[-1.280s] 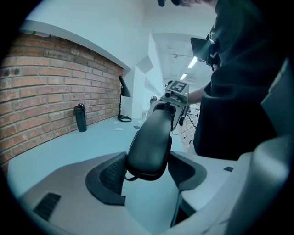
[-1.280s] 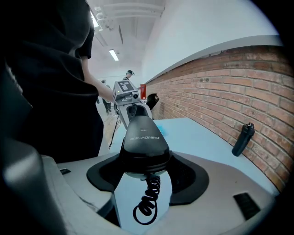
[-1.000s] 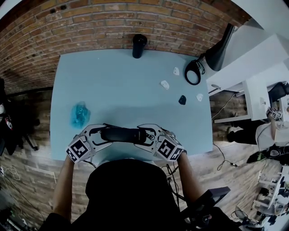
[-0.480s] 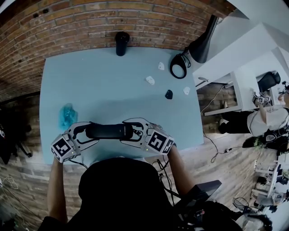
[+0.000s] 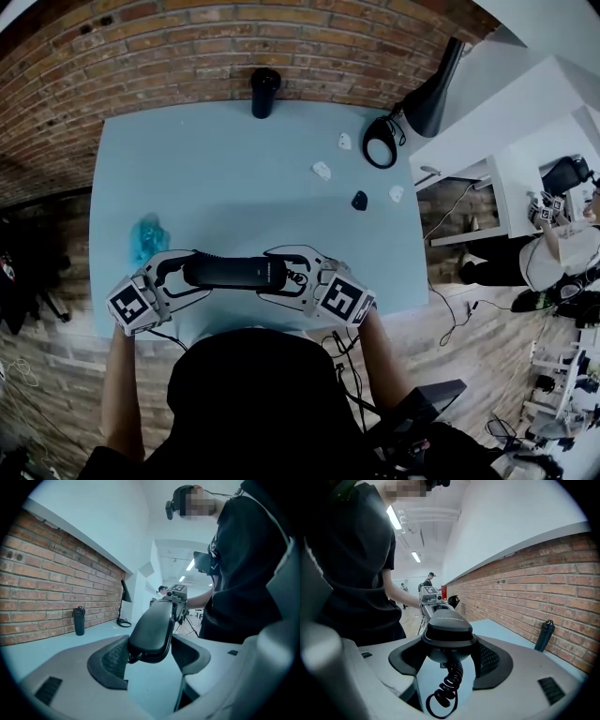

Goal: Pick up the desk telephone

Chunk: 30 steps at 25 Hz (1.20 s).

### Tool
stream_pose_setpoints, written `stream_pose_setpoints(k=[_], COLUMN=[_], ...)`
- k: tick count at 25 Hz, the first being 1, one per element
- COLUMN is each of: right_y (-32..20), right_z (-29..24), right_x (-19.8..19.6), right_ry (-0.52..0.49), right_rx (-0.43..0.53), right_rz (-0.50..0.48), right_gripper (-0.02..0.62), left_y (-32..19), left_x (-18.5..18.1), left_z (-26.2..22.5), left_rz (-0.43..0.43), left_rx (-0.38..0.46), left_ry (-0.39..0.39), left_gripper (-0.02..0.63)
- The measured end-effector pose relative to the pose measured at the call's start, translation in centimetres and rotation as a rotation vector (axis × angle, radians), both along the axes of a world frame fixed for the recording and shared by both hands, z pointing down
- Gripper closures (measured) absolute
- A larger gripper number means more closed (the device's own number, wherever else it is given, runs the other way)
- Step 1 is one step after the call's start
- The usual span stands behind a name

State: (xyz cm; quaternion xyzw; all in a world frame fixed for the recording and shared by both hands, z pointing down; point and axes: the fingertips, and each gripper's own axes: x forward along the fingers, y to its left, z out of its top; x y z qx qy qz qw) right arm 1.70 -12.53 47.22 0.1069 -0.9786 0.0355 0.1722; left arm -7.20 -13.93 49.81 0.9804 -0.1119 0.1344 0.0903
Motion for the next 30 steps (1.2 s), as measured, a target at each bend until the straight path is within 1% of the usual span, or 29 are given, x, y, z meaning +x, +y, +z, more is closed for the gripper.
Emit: stream_pose_setpoints(k=[5,9,14,22,26,30], right_y=[-0.1,0.0,0.0,0.4,0.6,1.0], right_z=[-1.3,-2.8,-4.7,-6.6,-7.5,-8.7], right_x=[-0.1,-0.2,-0.6,-0.7,-0.6,-0.5], right_ry=[-0.047,-0.073,-0.099,-0.156,-0.192,-0.196], right_rx=[-0.004,0.016,0.044,0.07,0.067,0.089], right_rz=[0.001,-0.004,-0.004,-0.014,-0.011,-0.038], right_gripper=[0.308,0.308,0.308,0.308,0.308,0.308], left_y=[0.0,0.0,0.0,0.4,0.6,1.0], left_x=[0.0,-0.1,-0.2,-0.6,-0.7,-0.7], left_z=[-1.1,-2.2,-3.5,-5.6,-6.9,-8.8], left_rz=[-0.01,-0.014,0.0,-0.004,-0.006,-0.001], left_rx=[-0.015,-0.016,0.012,0.062,0.086,0.13], left_ry=[0.036,0.068,0.117,0.121,0.141,0.157], left_gripper=[0.304,0.304,0.304,0.305,0.307,0.31])
